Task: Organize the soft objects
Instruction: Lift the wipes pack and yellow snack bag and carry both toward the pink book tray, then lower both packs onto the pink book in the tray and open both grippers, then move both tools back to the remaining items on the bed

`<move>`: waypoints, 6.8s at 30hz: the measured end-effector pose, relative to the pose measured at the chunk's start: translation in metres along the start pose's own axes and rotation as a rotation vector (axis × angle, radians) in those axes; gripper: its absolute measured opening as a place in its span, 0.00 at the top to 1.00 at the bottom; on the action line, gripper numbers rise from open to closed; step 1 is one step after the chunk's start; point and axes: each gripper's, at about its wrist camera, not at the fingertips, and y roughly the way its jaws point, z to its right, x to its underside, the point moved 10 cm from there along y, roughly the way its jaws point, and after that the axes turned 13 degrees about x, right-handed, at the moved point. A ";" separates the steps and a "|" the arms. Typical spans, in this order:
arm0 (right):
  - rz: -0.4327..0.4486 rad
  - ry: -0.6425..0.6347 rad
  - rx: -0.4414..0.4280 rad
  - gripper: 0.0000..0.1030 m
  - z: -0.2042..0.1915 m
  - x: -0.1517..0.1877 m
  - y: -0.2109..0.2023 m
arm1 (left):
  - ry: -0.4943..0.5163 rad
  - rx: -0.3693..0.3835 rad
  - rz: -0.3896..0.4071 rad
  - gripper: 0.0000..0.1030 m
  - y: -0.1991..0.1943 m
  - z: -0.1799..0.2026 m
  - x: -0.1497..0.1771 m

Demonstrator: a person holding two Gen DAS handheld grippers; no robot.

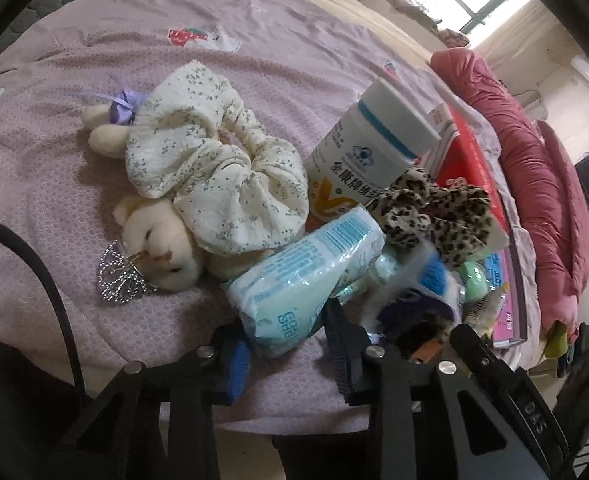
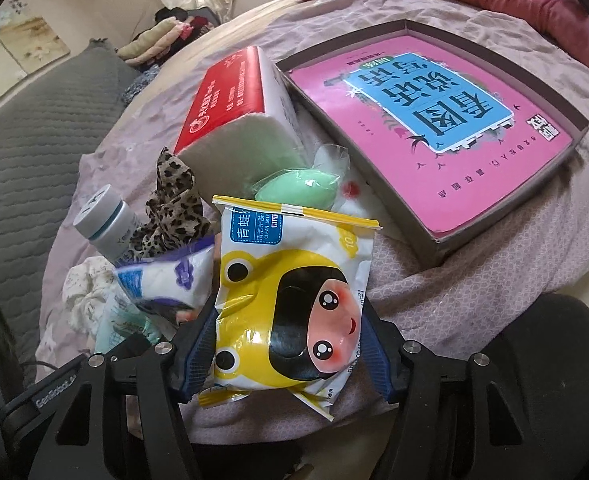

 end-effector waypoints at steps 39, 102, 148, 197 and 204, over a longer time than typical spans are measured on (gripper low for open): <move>0.482 -0.004 0.097 0.37 0.064 -0.087 -0.093 | 0.397 0.174 0.118 0.71 -0.051 0.149 0.000; 0.156 0.168 0.368 0.36 0.201 -0.138 0.040 | 0.551 0.097 -0.357 0.70 0.136 0.252 0.083; 0.366 0.361 0.279 0.28 0.232 -0.144 -0.016 | 0.623 0.078 -0.290 0.50 0.130 0.260 0.074; 0.448 0.044 0.005 0.27 0.038 -0.079 -0.131 | 0.385 -0.007 0.163 0.39 -0.122 0.086 -0.036; 0.409 -0.033 -0.006 0.27 0.015 -0.062 -0.128 | 0.344 -0.015 0.187 0.39 -0.135 0.061 -0.042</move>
